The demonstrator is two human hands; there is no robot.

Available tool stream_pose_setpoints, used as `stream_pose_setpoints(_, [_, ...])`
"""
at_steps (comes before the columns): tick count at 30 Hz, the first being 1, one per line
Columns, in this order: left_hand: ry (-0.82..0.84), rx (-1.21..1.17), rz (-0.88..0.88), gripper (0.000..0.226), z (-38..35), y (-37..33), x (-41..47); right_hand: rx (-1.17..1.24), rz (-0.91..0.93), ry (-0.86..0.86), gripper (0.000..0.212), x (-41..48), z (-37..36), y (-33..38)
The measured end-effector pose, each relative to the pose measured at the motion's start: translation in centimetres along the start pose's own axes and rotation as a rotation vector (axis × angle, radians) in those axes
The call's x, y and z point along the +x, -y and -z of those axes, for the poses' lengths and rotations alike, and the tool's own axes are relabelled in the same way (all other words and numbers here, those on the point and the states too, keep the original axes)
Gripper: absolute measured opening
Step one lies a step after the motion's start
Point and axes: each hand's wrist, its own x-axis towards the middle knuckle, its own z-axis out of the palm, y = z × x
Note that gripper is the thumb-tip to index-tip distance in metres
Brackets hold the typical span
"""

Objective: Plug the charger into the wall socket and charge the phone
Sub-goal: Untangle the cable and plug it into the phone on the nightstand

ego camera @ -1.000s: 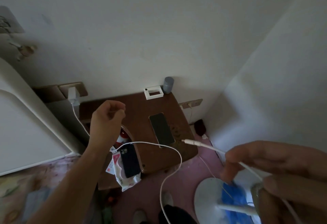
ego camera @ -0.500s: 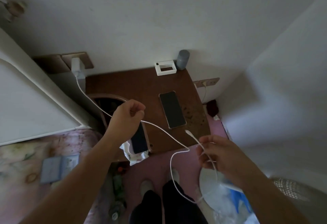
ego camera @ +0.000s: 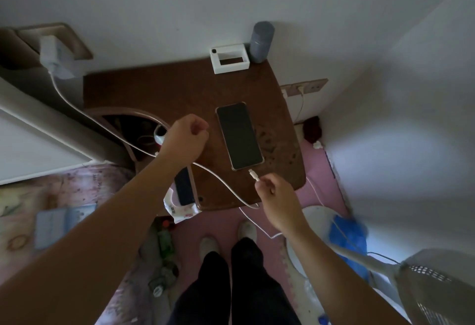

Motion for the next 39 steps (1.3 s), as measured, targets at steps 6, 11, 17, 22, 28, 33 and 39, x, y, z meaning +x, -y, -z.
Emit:
stream_pose_setpoints(6, [-0.061, 0.012, -0.017, 0.04, -2.9, 0.4, 4.9, 0.006, 0.056, -0.118, 0.024, 1.2, -1.4, -0.7])
stream_pose_setpoints(11, [0.003, 0.08, -0.069, 0.044, -4.5, 0.6, 7.4, 0.036, 0.074, -0.19, 0.017, 1.4, -2.7, -1.5])
stream_pose_setpoints(17, [-0.027, 0.143, -0.143, 0.039, -4.3, 0.7, 8.1, 0.017, 0.076, -0.269, 0.018, 1.7, -3.8, -1.8])
stream_pose_setpoints(22, [-0.011, 0.191, -0.165, 0.04, -4.0, 0.6, 8.4, -0.001, 0.089, -0.348, 0.013, 2.1, -4.5, -1.5])
stream_pose_setpoints(28, [-0.019, 0.229, -0.191, 0.039, -4.0, 0.3, 8.5, -0.122, 0.055, -0.414, 0.011, 1.8, -5.3, -0.9])
stream_pose_setpoints(33, [-0.013, 0.224, -0.205, 0.037, -4.1, 0.0, 8.4, -0.107, 0.02, -0.405, 0.012, 2.2, -5.4, -1.1])
stream_pose_setpoints(39, [-0.018, 0.23, -0.196, 0.038, -4.3, -0.1, 8.4, -0.057, 0.061, -0.368, 0.013, 2.8, -5.0, -1.3])
